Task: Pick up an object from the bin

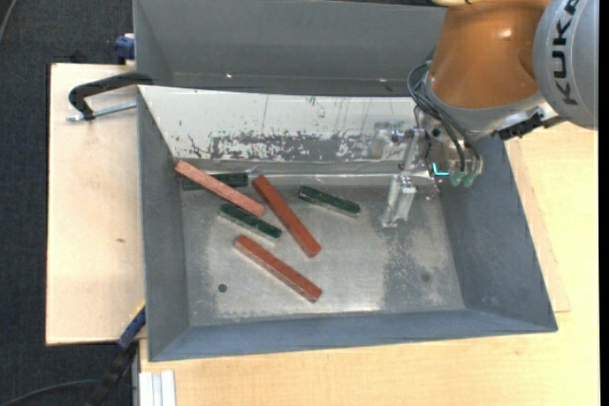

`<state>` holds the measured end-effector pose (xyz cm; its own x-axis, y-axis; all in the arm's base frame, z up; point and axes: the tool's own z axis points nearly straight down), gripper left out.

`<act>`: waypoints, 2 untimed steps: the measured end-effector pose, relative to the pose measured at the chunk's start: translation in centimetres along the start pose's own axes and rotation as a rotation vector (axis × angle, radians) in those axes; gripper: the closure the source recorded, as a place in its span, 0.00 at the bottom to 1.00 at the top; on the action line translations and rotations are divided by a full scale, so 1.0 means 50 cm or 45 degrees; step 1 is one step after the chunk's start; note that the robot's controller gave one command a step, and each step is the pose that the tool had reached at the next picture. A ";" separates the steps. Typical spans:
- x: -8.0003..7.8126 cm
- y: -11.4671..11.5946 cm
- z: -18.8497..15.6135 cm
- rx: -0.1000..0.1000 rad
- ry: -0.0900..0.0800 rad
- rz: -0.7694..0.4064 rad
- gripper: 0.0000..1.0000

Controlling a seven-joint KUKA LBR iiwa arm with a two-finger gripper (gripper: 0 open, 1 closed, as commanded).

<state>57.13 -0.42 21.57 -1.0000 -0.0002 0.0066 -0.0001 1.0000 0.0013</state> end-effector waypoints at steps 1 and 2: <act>-0.044 0.102 0.297 -0.001 0.000 0.117 0.00; -0.046 0.162 0.224 -0.004 -0.020 0.135 0.00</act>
Offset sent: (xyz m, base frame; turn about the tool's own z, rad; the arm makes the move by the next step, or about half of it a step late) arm 0.0223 0.0489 -0.1457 0.0948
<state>59.35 7.71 10.34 -0.9944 0.1056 -0.0089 0.1055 0.9944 0.0047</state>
